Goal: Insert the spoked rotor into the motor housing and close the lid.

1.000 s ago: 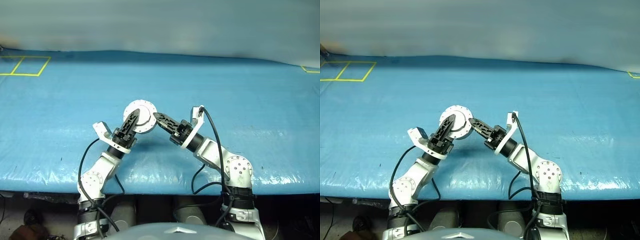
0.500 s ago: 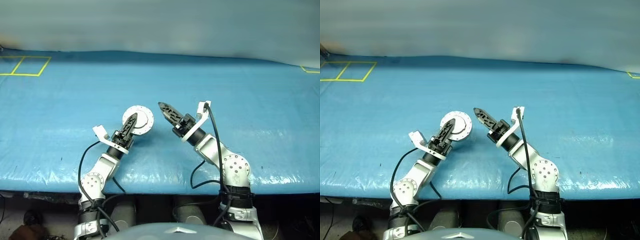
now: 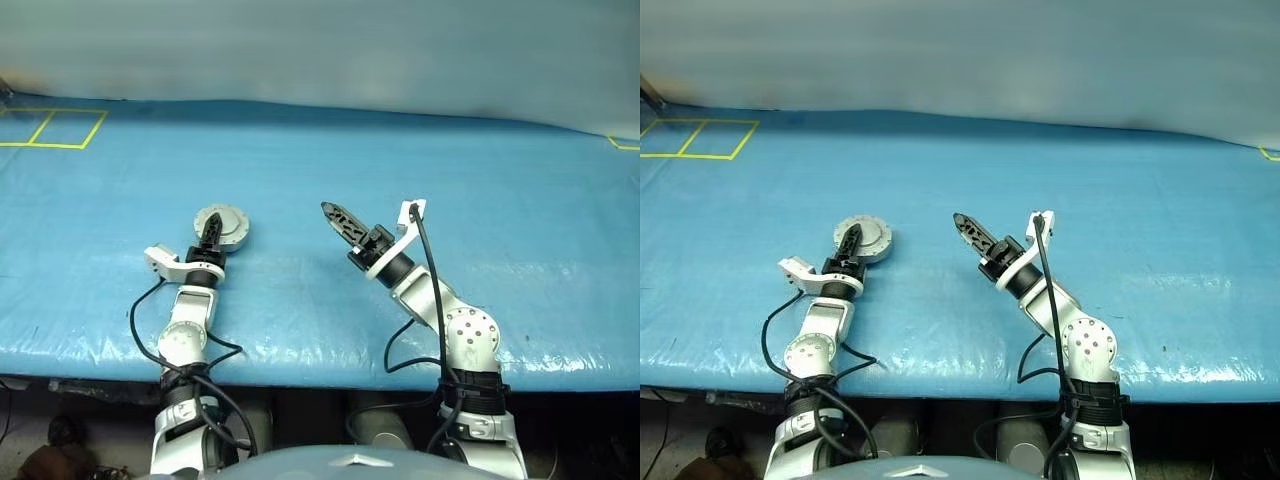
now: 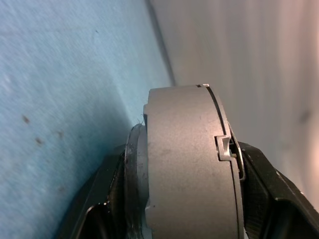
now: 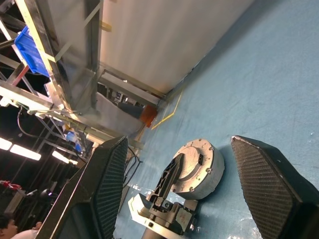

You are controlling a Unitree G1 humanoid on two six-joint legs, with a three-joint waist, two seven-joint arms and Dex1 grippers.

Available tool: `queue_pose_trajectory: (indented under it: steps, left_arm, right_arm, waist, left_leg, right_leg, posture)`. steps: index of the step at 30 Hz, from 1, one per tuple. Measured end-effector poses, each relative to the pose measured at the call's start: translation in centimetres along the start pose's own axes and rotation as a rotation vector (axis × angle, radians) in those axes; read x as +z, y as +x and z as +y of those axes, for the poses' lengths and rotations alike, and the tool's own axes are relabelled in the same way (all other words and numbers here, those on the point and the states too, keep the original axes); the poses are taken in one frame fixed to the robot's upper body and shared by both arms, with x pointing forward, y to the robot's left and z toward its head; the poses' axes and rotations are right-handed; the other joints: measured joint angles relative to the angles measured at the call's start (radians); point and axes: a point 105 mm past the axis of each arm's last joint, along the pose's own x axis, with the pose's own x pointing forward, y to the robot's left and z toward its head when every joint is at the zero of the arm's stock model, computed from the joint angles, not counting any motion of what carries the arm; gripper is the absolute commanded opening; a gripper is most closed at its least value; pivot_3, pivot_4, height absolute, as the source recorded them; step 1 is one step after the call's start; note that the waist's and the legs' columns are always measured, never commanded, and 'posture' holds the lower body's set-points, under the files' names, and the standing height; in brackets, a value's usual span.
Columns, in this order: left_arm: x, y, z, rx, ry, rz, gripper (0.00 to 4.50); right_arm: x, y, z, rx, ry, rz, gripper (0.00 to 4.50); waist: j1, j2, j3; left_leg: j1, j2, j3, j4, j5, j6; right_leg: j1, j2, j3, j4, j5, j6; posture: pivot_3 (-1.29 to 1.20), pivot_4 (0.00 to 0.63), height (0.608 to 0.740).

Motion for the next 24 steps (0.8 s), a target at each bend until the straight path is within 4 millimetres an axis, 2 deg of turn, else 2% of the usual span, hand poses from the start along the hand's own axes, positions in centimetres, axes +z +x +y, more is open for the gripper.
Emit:
queue_pose_trajectory:
  steps: [1, 4, 7, 8, 11, 18, 21, 24]
  left_arm:
    - [0.3, 0.2, 0.1, 0.018, 0.024, -0.003, 2.73]
    - [0.8, 0.5, 0.4, 0.06, 0.074, -0.009, 3.43]
    - [1.3, 0.5, 0.1, 0.074, 0.15, -0.022, 4.36]
    - [1.5, 0.5, 0.1, 0.082, 0.169, -0.033, 4.44]
    - [3.0, -0.4, 0.9, 0.131, 0.24, -0.091, 4.44]
    - [6.5, -2.9, 1.8, 0.179, 0.375, -0.21, 4.44]
    - [7.4, -3.2, 0.7, 0.136, 0.449, -0.253, 4.44]
    - [7.4, -3.0, -1.8, 0.007, 0.573, -0.28, 4.44]
  right_arm:
    - [-0.1, 0.0, 0.0, 0.002, -0.003, 0.003, 3.48]
    - [-0.3, 0.1, 0.0, 0.001, -0.015, 0.012, 3.5]
    - [-0.5, 0.2, 0.0, -0.002, -0.021, 0.019, 3.5]
    - [-0.5, 0.2, 0.0, -0.001, -0.02, 0.02, 3.5]
    - [-0.6, 0.2, -0.1, -0.003, -0.019, 0.026, 3.5]
    - [-1.1, 0.2, -0.8, -0.036, -0.026, 0.058, 3.5]
    - [-1.4, 0.4, -0.9, -0.044, -0.07, 0.075, 3.5]
    - [-1.1, 0.6, -1.1, -0.052, -0.194, 0.045, 3.5]
  waist:
    - [0.0, 0.0, 0.0]
    - [-0.001, 0.0, 0.0]
    - [-0.004, 0.0, 0.0]
    - [-0.006, 0.0, 0.0]
    - [-0.02, 0.0, 0.0]
    - [-0.014, 0.0, 0.0]
    - [-0.006, 0.0, 0.0]
    - [0.003, 0.0, 0.0]
  left_leg:
    - [0.001, 0.0, 0.0, 0.0, 0.0, 0.0]
    - [0.005, 0.0, 0.0, 0.0, 0.0, 0.0]
    - [0.008, 0.0, 0.0, 0.0, 0.0, 0.0]
    - [0.01, 0.0, 0.0, 0.0, 0.0, 0.0]
    - [0.013, 0.001, 0.001, -0.001, 0.0, 0.0]
    - [0.011, 0.001, 0.001, -0.002, 0.0, 0.0]
    - [0.009, 0.001, 0.0, -0.001, 0.0, 0.0]
    - [0.008, 0.0, 0.0, -0.001, 0.0, 0.0]
  right_leg:
    - [0.0, 0.0, 0.0, 0.0, 0.0, 0.0]
    - [0.004, 0.0, 0.0, 0.0, 0.0, 0.0]
    - [0.007, 0.0, 0.0, 0.0, 0.0, -0.001]
    - [0.009, 0.0, 0.0, 0.0, 0.0, -0.001]
    - [0.01, 0.0, 0.0, 0.0, 0.0, -0.002]
    - [0.009, 0.0, 0.0, -0.001, -0.001, -0.002]
    - [0.008, 0.0, 0.0, -0.001, 0.0, -0.002]
    - [0.007, 0.0, 0.0, -0.002, 0.0, -0.002]
  posture:
    - [0.0, 0.15, 0.74]
    - [0.0, 0.15, 0.74]
    - [0.0, 0.15, 0.74]
    - [0.0, 0.15, 0.74]
    - [0.0, 0.15, 0.74]
    - [0.0, 0.15, 0.74]
    - [0.0, 0.15, 0.74]
    - [0.0, 0.15, 0.74]
